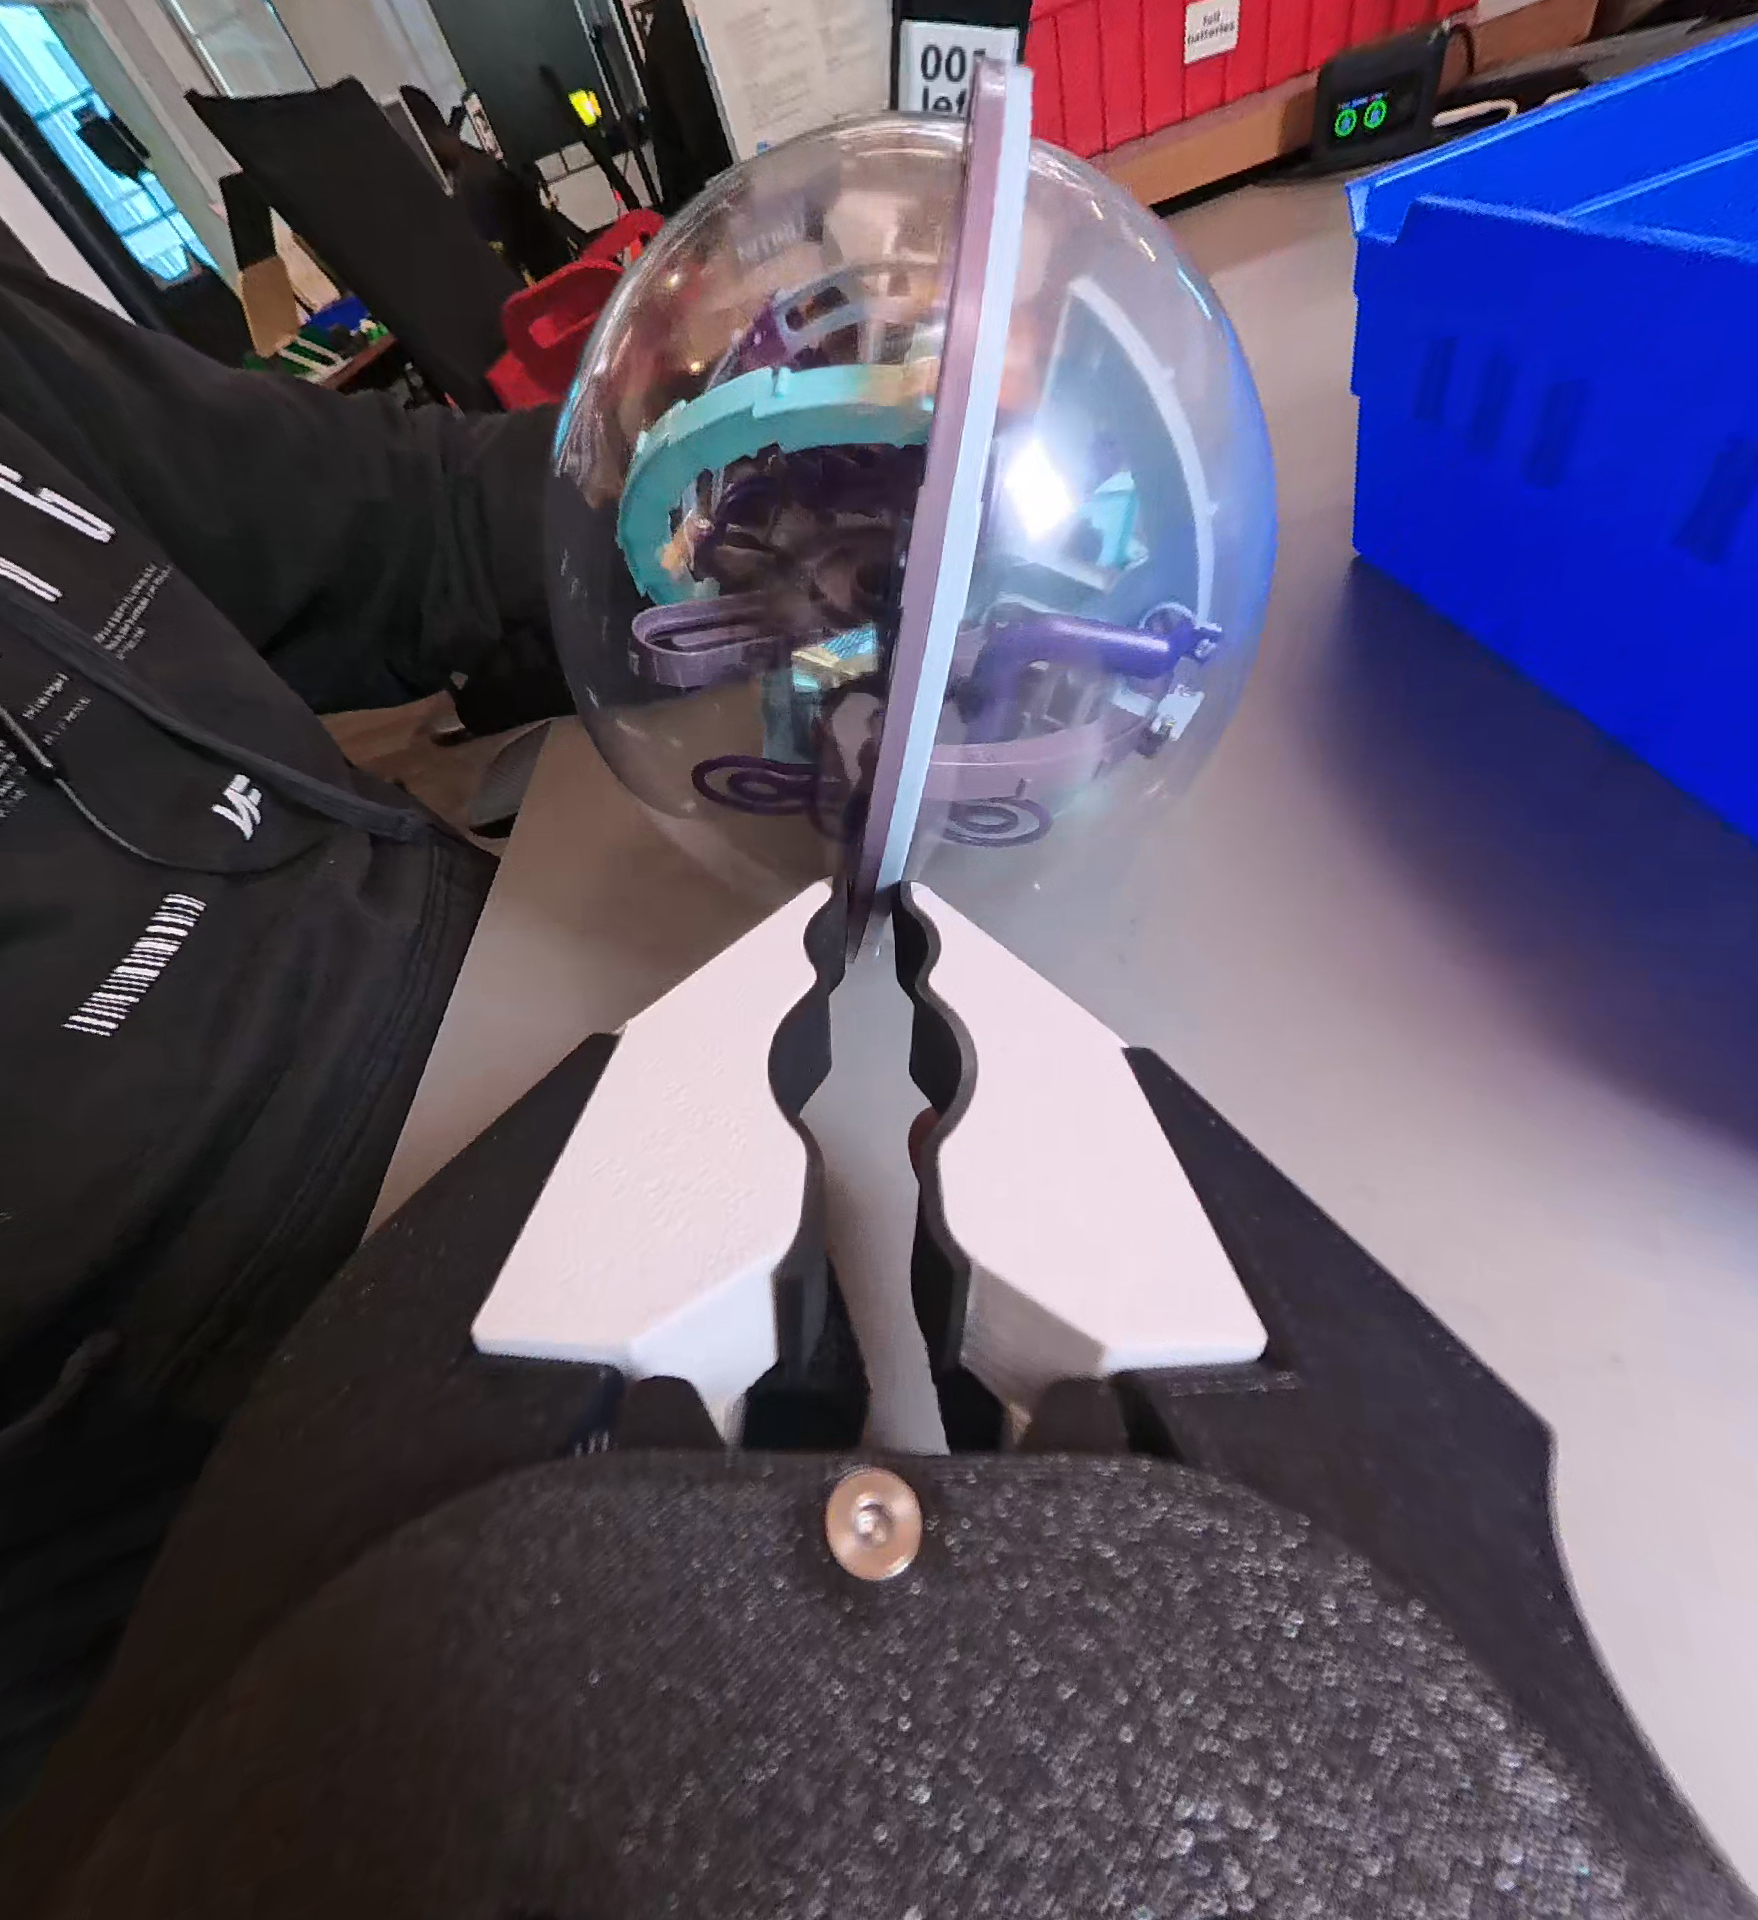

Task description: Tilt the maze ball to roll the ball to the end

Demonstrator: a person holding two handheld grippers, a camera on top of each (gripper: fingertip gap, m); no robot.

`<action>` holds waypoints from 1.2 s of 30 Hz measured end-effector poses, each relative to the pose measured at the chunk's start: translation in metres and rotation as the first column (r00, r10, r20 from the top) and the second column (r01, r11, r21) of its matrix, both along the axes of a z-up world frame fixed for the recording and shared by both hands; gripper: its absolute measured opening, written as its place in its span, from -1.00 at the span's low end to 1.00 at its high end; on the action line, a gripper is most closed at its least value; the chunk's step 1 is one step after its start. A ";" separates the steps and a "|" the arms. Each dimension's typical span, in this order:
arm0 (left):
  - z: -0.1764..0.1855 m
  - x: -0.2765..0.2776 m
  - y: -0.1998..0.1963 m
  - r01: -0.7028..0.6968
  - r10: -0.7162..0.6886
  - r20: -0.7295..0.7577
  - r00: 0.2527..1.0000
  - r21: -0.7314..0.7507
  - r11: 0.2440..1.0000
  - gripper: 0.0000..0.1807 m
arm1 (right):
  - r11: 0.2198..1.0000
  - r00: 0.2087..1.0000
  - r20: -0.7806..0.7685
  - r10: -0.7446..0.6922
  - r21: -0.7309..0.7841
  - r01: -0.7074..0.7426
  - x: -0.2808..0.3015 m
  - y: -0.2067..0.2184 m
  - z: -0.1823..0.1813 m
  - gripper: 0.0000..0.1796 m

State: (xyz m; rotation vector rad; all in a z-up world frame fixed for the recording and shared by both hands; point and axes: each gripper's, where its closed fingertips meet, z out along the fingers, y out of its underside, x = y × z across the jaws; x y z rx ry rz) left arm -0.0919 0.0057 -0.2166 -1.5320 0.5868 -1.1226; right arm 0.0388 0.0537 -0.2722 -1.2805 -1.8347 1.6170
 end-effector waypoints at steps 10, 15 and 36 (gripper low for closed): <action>0.007 0.001 0.005 -0.056 0.057 -0.016 0.998 0.025 0.998 -0.92 | 0.997 0.998 -0.056 -0.032 -0.071 0.028 -0.003 0.005 0.018 -0.94; 0.001 0.002 0.000 -0.013 0.013 -0.032 0.999 -0.010 1.000 -0.70 | 0.996 0.997 -0.061 -0.056 -0.068 0.052 -0.003 0.012 0.019 -0.94; -0.019 0.019 0.026 -0.139 0.134 -0.154 0.979 -0.021 0.990 -0.84 | 0.989 0.990 0.038 -0.135 -0.062 0.138 0.007 0.054 -0.004 -0.93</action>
